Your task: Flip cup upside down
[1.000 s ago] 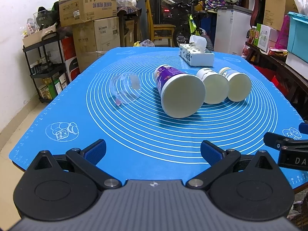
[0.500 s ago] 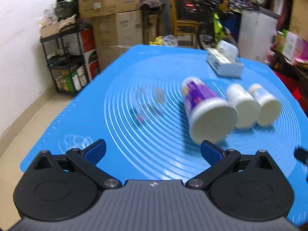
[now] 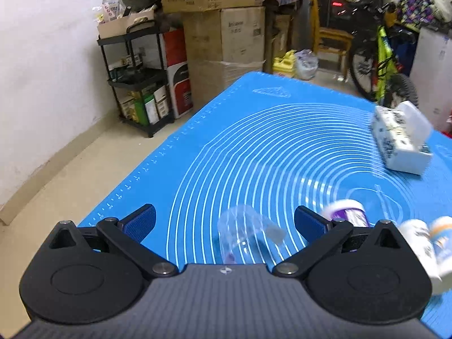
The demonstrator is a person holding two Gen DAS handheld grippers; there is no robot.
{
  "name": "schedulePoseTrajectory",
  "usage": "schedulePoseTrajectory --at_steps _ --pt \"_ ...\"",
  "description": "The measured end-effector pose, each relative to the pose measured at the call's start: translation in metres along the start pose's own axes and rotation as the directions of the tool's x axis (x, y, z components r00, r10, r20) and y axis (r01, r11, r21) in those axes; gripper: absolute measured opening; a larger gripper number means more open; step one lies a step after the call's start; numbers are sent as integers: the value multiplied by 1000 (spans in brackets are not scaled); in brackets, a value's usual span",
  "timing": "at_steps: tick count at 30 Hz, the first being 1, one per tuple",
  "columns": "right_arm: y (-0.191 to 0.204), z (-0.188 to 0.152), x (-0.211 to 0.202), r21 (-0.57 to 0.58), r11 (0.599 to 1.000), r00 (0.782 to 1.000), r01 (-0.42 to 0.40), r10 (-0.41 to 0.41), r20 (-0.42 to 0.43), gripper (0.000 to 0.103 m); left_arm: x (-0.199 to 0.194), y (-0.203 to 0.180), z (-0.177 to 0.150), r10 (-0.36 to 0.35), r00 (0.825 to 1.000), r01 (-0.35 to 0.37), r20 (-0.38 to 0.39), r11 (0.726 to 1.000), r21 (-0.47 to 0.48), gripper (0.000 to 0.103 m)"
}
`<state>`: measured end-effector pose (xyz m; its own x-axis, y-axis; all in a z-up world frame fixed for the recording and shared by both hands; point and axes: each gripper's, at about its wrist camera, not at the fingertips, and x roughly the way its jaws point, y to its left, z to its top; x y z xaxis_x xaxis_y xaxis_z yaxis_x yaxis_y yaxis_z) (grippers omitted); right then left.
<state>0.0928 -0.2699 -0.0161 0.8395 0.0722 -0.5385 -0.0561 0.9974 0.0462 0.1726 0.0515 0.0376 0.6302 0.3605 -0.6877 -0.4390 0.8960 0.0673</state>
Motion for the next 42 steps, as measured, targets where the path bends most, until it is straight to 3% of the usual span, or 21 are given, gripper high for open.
schedulePoseTrajectory --at_steps 11,13,16,19,27,34,42 --pt "-19 4 16 25 1000 1000 -8 8 -8 101 43 0 4 23 991 -28 -133 999 -39 102" --pt "-20 4 18 26 1000 1000 -12 13 -11 101 47 0 3 12 988 -20 -153 999 -48 91" --pt "-22 3 21 30 999 1000 -17 18 -18 101 51 -2 2 -24 982 14 -187 998 -54 84" --pt "-24 2 21 36 999 1000 -17 18 -18 101 50 -3 1 -51 981 39 -189 997 -65 62" --pt "-21 3 17 38 999 1000 -19 19 -11 101 44 4 -4 -60 983 52 -176 997 -52 60" --pt "-14 3 6 30 999 1000 -30 30 -6 101 -12 14 -21 -147 984 149 -102 989 9 60" --pt "-5 -4 -13 25 999 999 -47 47 -16 101 -78 -9 -62 -305 949 315 -84 937 153 60"
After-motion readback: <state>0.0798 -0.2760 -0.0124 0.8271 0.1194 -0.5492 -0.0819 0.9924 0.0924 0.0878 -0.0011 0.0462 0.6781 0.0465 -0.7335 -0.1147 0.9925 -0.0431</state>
